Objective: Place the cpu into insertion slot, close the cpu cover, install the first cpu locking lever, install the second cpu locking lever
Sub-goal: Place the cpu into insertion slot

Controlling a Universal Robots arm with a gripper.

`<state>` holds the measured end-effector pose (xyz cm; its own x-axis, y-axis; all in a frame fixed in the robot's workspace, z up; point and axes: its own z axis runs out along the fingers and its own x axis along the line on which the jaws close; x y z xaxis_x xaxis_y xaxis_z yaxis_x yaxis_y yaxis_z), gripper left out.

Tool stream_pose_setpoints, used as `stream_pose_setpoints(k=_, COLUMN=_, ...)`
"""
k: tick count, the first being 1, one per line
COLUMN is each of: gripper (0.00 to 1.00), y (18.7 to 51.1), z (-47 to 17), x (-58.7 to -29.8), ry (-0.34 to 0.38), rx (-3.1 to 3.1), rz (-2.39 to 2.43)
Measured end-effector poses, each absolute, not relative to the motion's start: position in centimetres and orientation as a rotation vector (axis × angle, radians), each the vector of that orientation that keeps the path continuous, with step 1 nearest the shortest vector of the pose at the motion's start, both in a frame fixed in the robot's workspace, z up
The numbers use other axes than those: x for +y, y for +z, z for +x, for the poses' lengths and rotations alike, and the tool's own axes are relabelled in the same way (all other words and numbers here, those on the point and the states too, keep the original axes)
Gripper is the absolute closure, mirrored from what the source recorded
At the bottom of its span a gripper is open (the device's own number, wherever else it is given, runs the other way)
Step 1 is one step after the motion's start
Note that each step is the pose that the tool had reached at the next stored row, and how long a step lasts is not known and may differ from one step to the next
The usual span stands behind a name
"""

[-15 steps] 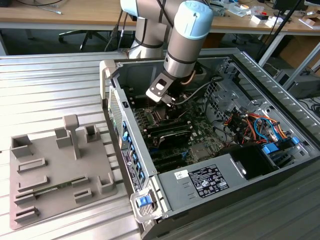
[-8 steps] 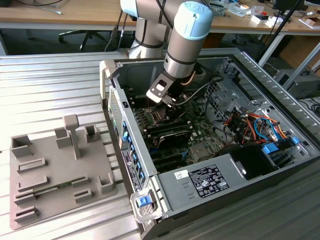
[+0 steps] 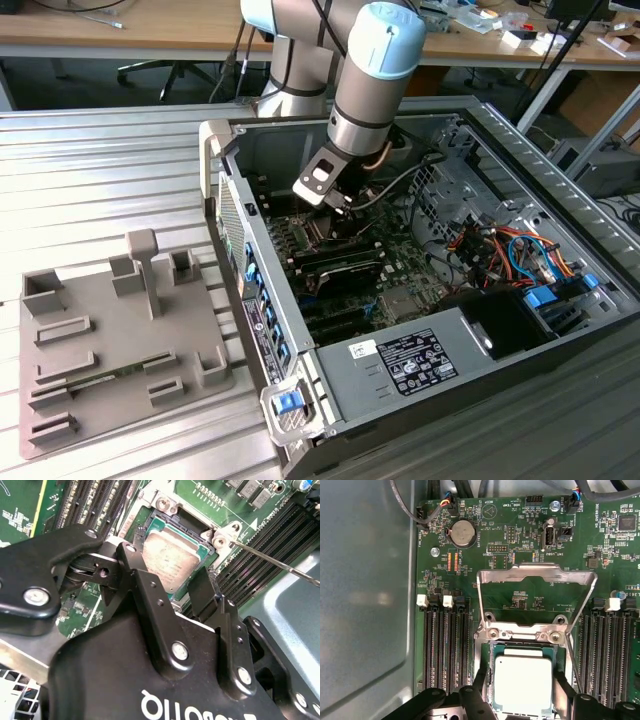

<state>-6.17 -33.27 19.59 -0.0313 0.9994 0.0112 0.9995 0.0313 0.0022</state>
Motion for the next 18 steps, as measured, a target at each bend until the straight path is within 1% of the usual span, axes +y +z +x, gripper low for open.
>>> stream_pose_setpoints(k=18, gripper=0.4, y=19.7, z=-6.17, x=-33.27, ry=-0.017, rx=-2.245, rz=-2.187)
